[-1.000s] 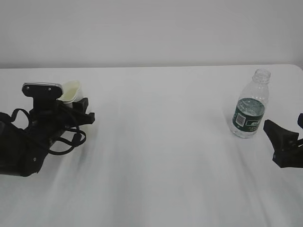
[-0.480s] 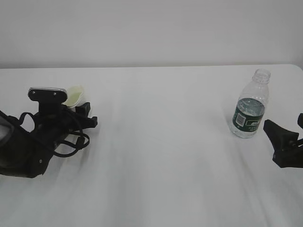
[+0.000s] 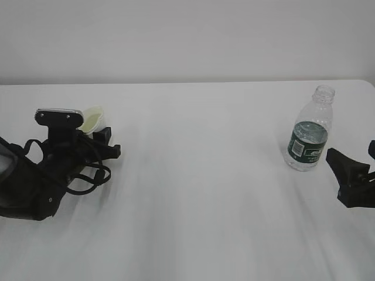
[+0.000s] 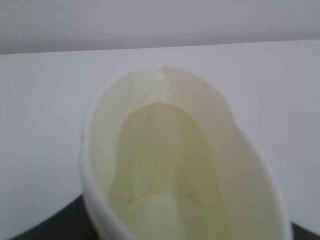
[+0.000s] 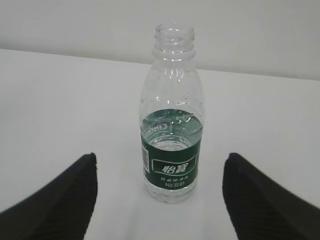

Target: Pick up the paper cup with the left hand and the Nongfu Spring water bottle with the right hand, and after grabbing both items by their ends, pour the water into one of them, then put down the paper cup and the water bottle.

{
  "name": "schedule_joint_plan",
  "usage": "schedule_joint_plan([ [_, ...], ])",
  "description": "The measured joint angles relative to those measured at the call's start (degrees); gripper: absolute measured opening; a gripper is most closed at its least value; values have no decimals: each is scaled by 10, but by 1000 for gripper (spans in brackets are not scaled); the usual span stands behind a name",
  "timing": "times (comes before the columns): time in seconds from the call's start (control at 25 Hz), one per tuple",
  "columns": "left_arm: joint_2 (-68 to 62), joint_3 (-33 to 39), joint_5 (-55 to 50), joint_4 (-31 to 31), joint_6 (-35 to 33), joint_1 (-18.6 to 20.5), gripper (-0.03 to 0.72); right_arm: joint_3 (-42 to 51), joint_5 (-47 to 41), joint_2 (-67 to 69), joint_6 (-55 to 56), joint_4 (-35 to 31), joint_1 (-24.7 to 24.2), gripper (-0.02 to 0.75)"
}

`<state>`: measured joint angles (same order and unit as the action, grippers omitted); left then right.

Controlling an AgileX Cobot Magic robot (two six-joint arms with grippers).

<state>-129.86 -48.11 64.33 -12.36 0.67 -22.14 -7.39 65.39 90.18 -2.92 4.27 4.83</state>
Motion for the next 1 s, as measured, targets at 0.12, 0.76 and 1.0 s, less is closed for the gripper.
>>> schedule_joint_plan([
  [0.12,0,0,0,0,0,0,322,0,0,0,0,0,0,591],
  [0.76,0,0,0,0,-1,0,407,0,0,0,0,0,0,590],
  [1.0,0,0,0,0,-1,0,486,0,0,0,0,0,0,590],
])
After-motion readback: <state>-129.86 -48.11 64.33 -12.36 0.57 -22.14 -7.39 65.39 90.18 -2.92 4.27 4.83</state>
